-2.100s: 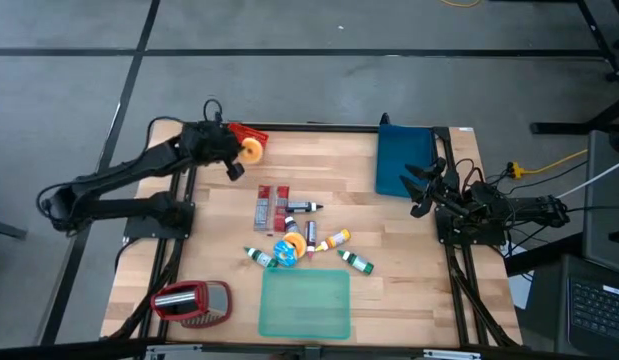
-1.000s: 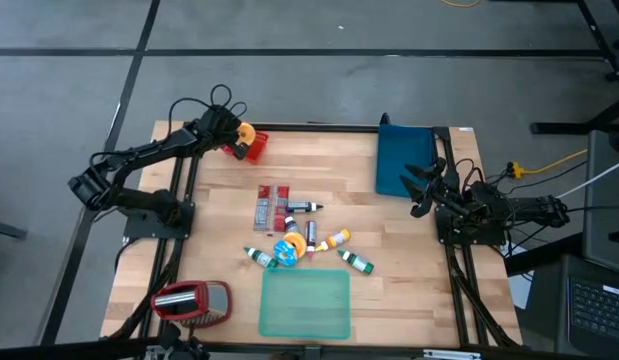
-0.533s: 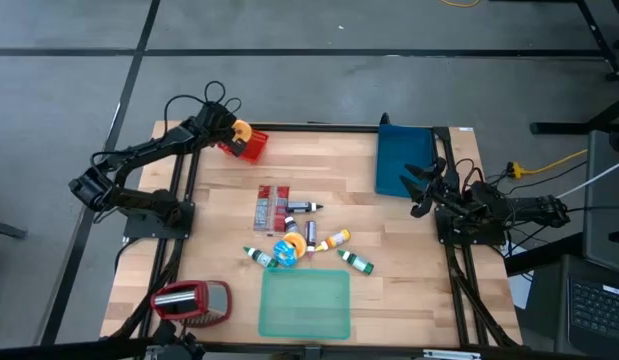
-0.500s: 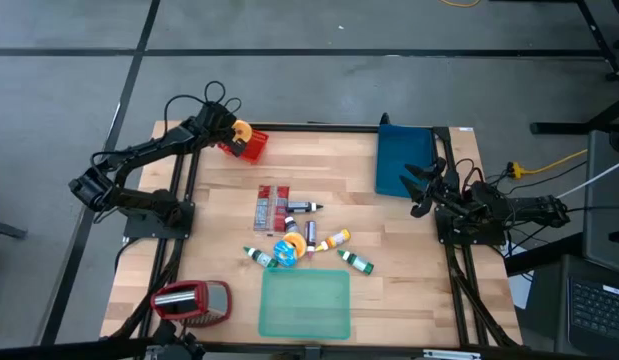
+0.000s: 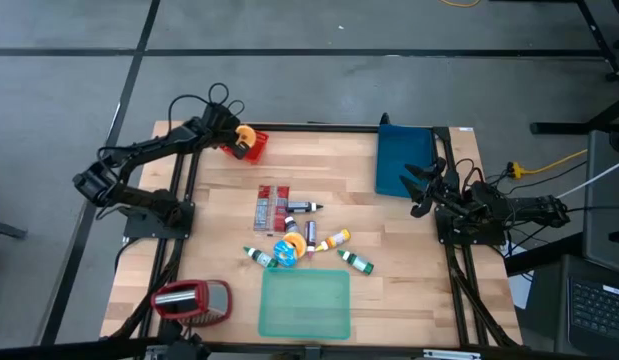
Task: Pick & Place Food Item
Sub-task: Put the black donut into the red bin, then put the pink donut into the red bin
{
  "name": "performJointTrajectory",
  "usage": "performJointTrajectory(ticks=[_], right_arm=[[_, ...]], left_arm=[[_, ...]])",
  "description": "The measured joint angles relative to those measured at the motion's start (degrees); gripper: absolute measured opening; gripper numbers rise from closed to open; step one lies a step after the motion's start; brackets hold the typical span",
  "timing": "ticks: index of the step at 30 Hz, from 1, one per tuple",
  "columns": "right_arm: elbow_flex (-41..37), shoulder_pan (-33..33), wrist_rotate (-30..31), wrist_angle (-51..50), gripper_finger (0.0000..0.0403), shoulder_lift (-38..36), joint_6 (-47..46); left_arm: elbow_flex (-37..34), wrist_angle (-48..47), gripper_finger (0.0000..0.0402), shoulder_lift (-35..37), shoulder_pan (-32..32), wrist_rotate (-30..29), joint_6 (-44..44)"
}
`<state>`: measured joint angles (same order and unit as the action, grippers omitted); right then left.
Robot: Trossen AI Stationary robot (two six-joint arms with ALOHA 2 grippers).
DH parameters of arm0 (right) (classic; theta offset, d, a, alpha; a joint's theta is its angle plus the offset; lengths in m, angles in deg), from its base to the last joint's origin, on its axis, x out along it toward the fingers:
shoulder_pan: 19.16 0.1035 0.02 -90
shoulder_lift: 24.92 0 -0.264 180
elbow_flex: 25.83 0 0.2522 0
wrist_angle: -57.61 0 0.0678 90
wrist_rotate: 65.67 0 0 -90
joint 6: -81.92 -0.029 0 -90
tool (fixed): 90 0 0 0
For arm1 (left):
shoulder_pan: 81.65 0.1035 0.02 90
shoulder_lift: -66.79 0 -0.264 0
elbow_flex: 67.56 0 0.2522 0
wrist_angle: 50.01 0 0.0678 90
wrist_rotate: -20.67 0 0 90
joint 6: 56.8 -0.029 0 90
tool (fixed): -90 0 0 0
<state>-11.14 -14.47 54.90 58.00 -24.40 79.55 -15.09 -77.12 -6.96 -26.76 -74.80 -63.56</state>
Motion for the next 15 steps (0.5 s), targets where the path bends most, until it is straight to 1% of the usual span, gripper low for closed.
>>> performJointTrajectory(ticks=[2,5,15], right_arm=[[0.0,0.0,-0.01,0.0,0.0204,0.0,-0.03],[0.0,0.0,-0.04,0.0,0.0204,0.0,-0.05],[0.0,0.0,-0.13,0.0,0.0204,0.0,-0.15]], left_arm=[[-0.03,0.54,0.0022,-0.58,-0.07,-0.68,0.01],[-0.03,1.64,0.004,-1.04,-0.08,-0.66,0.16],[-0.03,2.08,0.0146,-1.04,-0.11,-0.62,1.02]])
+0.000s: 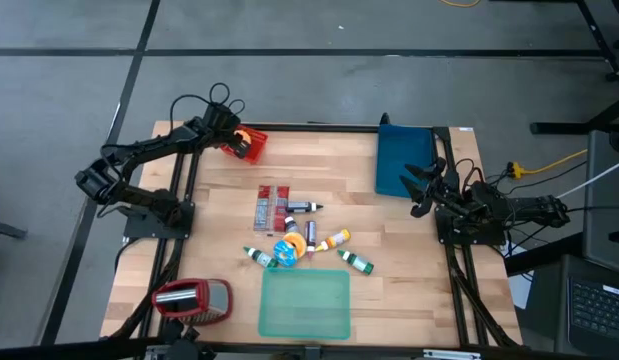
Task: Pick & Place Food Item
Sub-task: Put the pink donut into the red bin
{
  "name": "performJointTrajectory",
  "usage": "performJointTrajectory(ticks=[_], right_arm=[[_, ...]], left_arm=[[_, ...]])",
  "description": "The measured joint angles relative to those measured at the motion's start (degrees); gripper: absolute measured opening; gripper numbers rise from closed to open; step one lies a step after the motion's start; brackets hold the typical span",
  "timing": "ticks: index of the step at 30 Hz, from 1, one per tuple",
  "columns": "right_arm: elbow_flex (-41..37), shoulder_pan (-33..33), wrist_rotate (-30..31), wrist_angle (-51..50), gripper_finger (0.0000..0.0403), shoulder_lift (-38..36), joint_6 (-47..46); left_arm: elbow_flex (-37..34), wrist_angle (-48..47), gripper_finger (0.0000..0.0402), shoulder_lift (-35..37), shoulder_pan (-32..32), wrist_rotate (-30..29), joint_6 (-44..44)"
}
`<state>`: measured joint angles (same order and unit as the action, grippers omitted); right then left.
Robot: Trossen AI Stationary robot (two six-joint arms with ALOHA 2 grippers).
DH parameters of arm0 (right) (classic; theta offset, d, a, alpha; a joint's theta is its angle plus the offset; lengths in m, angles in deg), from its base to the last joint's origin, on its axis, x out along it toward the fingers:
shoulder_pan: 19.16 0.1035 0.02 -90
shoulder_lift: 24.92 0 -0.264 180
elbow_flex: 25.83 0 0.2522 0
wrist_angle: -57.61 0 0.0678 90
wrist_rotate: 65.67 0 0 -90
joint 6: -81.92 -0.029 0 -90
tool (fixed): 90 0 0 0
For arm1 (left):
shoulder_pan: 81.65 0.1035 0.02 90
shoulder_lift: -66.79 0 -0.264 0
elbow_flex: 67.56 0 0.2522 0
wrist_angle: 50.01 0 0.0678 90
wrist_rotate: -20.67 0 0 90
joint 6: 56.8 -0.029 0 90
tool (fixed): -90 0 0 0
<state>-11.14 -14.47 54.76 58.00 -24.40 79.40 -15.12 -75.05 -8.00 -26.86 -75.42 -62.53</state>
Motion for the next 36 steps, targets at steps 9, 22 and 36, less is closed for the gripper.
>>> performJointTrajectory(ticks=[9,22,36], right_arm=[[0.0,0.0,0.02,0.0,0.0204,0.0,0.0],[0.01,0.02,0.15,-0.01,0.0204,0.0,0.0],[0.0,0.0,0.13,-0.02,0.0204,0.0,0.0]], left_arm=[[0.02,4.43,0.0181,1.05,-3.18,9.35,0.11],[0.02,4.23,0.0183,2.91,-32.75,11.53,-9.69],[0.04,8.96,0.0207,2.6,-66.11,-10.92,3.37]])
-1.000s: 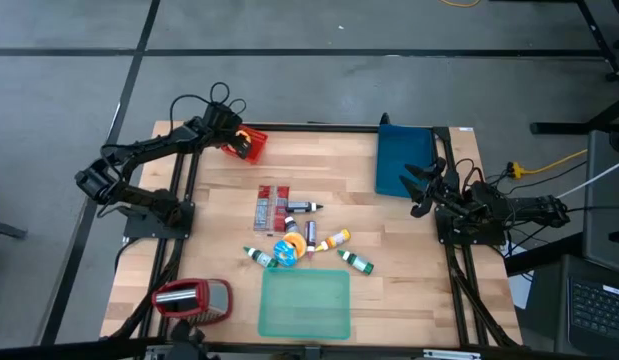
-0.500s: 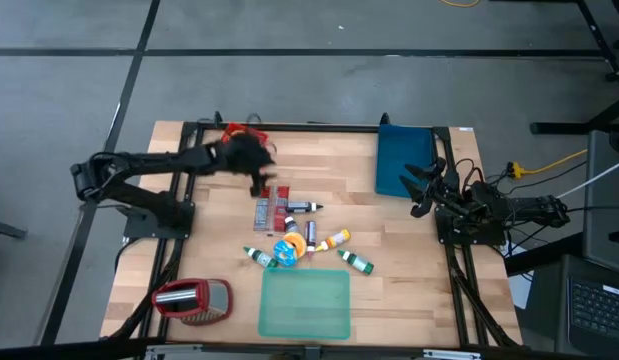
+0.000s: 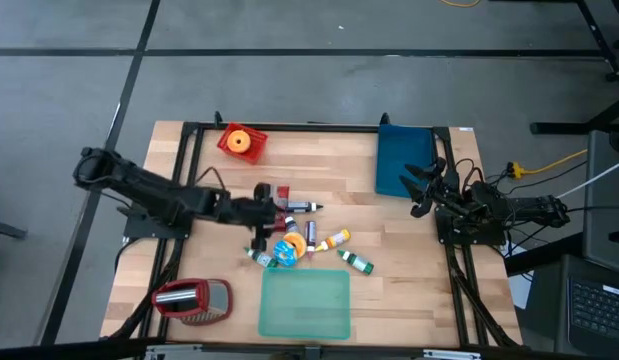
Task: Pick & Place Food Item
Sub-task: Put the pink donut into the red bin
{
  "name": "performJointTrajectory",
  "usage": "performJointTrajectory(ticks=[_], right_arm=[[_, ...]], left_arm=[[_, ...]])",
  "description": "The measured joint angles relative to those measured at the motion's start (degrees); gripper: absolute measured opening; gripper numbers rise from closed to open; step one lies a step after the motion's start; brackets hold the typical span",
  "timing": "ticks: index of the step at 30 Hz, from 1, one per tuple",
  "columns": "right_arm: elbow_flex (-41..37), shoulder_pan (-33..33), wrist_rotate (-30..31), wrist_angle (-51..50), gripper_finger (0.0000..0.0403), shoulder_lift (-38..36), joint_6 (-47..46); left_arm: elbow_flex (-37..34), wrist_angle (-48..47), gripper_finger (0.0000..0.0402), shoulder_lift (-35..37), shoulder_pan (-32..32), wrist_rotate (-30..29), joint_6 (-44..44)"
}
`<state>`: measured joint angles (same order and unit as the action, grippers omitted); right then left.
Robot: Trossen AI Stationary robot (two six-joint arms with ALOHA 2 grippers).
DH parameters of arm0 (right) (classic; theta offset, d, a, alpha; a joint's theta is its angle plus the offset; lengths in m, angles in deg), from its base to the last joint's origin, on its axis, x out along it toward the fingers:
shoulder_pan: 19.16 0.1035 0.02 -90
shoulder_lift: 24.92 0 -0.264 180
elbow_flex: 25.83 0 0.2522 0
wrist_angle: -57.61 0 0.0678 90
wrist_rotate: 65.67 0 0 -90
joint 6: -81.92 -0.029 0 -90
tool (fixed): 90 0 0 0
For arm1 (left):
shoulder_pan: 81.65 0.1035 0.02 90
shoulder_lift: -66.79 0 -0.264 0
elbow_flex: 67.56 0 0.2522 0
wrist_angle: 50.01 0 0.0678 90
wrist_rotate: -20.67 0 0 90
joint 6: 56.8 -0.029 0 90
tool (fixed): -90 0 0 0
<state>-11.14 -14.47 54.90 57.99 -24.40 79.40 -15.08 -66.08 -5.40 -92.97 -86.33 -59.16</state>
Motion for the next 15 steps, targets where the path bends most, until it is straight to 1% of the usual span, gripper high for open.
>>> performJointTrajectory(ticks=[2,4,9,12,15], right_arm=[[0.0,0.01,-0.03,0.02,0.0204,-0.01,0.0],[0.0,0.01,-0.09,0.02,0.0204,0.0,-0.1],[0.0,0.0,-0.15,0.02,0.0204,-0.01,-1.09],[0.0,0.0,-0.15,0.02,0.0204,-0.01,-1.11],[0.0,0.0,-0.15,0.02,0.0204,-0.02,-1.1]], left_arm=[[0.0,0.26,0.0212,-0.06,-2.47,-2.23,0.43],[0.02,0.47,0.0218,-0.06,-3.62,-3.62,1.17],[0.0,-0.06,0.0225,-0.42,-3.03,-4.13,1.9],[0.04,0.03,0.0226,-1.8,-1.07,-2.96,0.71],[0.09,3.02,0.0226,-4.91,1.41,2.03,0.55]])
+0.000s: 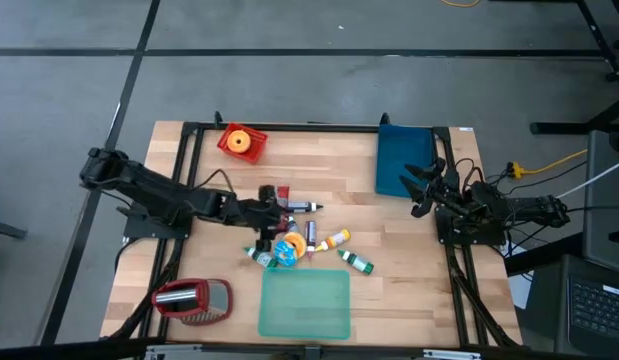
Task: Pick & Place Food Item
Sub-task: Put the pink donut into the red bin
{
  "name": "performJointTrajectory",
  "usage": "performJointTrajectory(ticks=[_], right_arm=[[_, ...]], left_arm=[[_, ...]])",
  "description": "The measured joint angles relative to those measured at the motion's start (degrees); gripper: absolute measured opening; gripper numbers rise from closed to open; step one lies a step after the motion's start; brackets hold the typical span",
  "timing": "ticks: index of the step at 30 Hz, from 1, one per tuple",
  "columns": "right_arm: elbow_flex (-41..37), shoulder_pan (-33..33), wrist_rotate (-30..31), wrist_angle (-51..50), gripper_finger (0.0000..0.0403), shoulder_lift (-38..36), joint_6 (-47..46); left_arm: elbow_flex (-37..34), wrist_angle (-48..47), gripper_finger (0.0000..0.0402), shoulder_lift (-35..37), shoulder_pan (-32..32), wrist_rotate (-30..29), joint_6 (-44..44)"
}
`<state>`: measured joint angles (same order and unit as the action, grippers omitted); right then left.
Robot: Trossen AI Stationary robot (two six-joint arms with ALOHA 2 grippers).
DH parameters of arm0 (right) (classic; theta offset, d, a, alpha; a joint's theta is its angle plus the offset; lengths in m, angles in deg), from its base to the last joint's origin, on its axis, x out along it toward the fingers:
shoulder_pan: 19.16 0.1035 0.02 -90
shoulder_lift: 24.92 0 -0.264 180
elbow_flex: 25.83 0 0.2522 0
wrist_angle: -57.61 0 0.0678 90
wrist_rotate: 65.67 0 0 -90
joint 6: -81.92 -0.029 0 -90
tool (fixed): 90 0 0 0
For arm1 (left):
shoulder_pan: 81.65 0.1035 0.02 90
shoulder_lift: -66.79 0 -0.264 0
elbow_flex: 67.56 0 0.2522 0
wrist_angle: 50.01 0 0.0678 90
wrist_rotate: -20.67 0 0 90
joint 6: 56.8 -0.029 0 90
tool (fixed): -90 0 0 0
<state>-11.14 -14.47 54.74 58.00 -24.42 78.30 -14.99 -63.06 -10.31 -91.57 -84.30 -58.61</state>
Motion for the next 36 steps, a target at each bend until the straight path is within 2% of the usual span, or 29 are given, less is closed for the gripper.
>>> performJointTrajectory(ticks=[5,11,20,31,36], right_arm=[[0.0,0.0,0.02,-0.01,0.0203,0.02,-0.03],[0.0,0.0,-0.31,0.0,0.0203,0.0,-0.1],[0.01,0.02,-1.51,-0.01,0.0203,0.0,-0.22],[0.01,0.02,-1.51,0.0,0.0203,0.02,-0.21],[0.0,0.02,-1.51,-0.02,0.0203,0.01,-0.2]], left_arm=[[4.41,1.72,0.0226,-7.43,1.02,4.7,-5.98],[13.09,-6.31,0.0226,-15.18,2.43,12.42,-9.48],[19.96,-20.27,0.0226,-19.41,2.54,16.62,-11.93],[19.98,-21.9,0.0224,-19.48,3.28,17.33,-11.33],[19.98,-21.24,0.0192,-19.48,3.37,13.27,-10.38]])
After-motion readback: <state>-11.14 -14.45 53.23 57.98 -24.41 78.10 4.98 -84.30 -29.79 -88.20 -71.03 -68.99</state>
